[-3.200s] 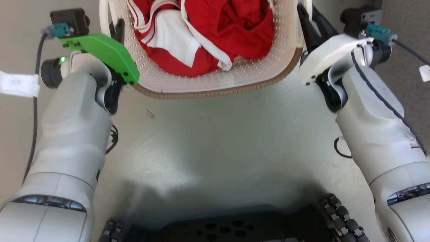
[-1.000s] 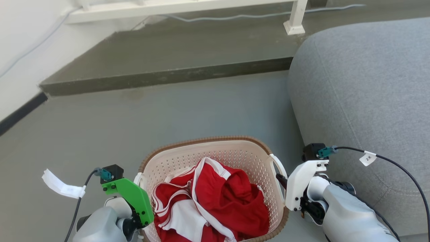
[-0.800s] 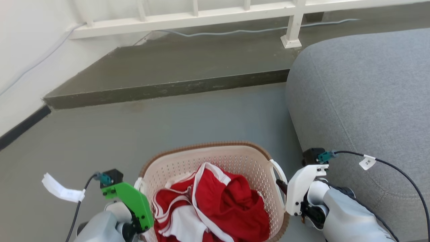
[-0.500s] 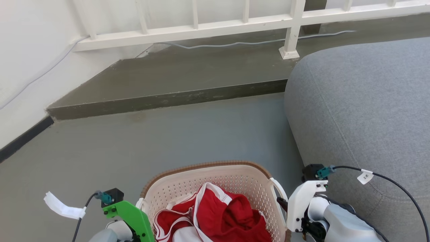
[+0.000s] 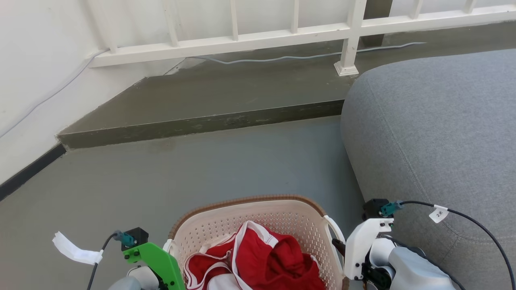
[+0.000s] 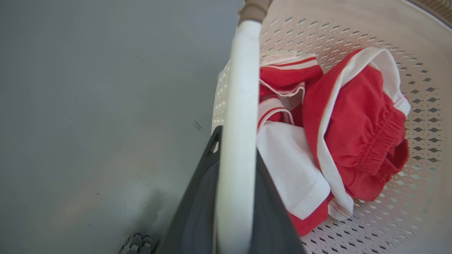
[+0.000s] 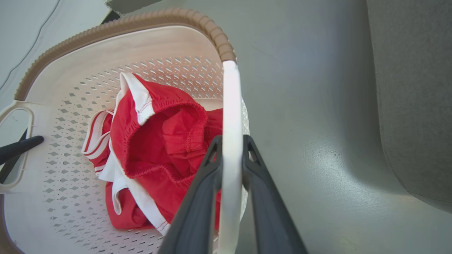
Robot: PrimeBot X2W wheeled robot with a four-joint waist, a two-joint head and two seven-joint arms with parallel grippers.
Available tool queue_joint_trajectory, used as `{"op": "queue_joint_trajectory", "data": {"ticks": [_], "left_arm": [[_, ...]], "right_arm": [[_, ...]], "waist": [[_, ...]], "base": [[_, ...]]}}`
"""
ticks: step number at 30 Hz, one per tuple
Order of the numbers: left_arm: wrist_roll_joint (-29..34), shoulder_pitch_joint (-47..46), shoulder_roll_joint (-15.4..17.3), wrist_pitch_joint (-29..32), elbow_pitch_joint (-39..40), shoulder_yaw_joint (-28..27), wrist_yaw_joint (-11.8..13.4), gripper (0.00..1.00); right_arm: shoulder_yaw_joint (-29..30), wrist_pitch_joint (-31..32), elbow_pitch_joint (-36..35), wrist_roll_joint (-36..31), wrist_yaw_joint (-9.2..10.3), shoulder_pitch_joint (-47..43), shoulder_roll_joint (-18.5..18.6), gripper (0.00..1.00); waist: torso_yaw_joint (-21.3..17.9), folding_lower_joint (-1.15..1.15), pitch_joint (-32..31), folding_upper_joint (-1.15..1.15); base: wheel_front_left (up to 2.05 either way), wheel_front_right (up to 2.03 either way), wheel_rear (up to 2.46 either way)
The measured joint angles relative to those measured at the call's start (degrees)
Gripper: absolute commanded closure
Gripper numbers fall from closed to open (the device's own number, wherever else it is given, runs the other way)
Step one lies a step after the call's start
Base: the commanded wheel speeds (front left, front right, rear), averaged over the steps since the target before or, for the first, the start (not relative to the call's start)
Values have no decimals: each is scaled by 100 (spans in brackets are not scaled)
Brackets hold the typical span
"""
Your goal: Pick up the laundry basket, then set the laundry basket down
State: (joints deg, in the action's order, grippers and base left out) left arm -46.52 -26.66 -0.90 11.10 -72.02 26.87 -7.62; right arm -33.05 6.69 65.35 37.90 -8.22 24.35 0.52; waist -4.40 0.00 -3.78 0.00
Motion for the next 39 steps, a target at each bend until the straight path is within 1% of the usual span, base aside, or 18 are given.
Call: {"op": "queue_joint_trajectory", "data": {"ticks": [39], "left_arm": [[-68,54,8,-65,-21,102,0,100]], "right_arm": [[-235,-30,15,254,1,0,20,100]], "waist": [[-5,0,38,0]], "base": [[0,0,0]]}}
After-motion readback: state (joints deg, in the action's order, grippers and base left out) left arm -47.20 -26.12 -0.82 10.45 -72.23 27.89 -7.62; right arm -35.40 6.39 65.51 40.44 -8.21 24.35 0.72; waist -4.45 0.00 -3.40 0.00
